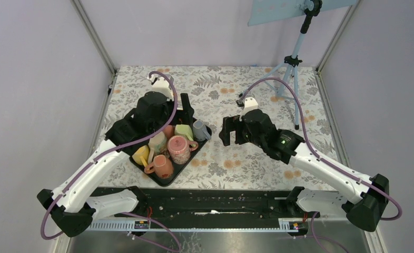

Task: Turn the mug right side up
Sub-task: Turn over the cup on the tray.

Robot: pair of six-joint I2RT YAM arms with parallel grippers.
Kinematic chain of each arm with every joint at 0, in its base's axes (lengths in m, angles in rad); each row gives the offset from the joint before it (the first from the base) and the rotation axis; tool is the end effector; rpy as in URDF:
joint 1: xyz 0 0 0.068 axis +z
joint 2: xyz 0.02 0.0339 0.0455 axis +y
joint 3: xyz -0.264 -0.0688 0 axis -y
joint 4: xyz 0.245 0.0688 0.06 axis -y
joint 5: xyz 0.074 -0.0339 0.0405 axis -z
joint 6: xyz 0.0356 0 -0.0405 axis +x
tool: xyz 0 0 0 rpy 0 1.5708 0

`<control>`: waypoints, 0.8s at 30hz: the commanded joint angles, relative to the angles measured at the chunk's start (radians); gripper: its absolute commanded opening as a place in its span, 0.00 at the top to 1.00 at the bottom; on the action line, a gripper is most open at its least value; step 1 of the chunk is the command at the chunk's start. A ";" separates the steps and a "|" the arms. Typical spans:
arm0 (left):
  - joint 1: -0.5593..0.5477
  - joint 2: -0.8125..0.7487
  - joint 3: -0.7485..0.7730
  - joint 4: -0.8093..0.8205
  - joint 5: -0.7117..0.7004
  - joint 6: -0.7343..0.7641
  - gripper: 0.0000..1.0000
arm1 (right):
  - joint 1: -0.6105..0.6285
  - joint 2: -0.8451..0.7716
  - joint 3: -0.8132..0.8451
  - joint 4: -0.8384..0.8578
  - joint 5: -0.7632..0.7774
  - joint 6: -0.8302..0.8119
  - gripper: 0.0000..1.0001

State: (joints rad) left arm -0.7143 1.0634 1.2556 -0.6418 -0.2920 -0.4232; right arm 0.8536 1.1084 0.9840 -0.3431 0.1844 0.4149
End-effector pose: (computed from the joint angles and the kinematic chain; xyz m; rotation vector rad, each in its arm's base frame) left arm 0.1715 -0.1351 0.4030 0.1084 2.0237 -0.4323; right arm 0.1693 0.1842 0.3298 -0.3373 2.0570 0.6039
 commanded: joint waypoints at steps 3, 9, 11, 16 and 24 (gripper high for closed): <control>0.000 -0.029 -0.005 0.003 -0.008 0.011 0.01 | -0.002 0.087 0.021 0.070 -0.070 -0.039 0.00; 0.001 -0.057 -0.002 -0.005 0.019 0.009 0.01 | -0.002 0.218 0.056 0.154 -0.143 -0.090 0.00; 0.000 -0.066 0.003 -0.009 0.030 0.009 0.01 | -0.002 0.273 0.078 0.177 -0.164 -0.125 0.04; -0.001 -0.078 0.028 -0.047 0.041 0.012 0.01 | -0.003 0.402 0.172 0.171 -0.174 -0.229 0.23; 0.000 -0.107 0.044 -0.075 0.036 0.012 0.01 | -0.047 0.603 0.294 0.152 -0.271 -0.308 0.37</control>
State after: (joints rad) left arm -0.7143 0.9890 1.2503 -0.7170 -0.2630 -0.4221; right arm 0.8440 1.6360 1.2034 -0.1997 -0.0116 0.1722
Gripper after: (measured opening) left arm 0.987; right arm 0.654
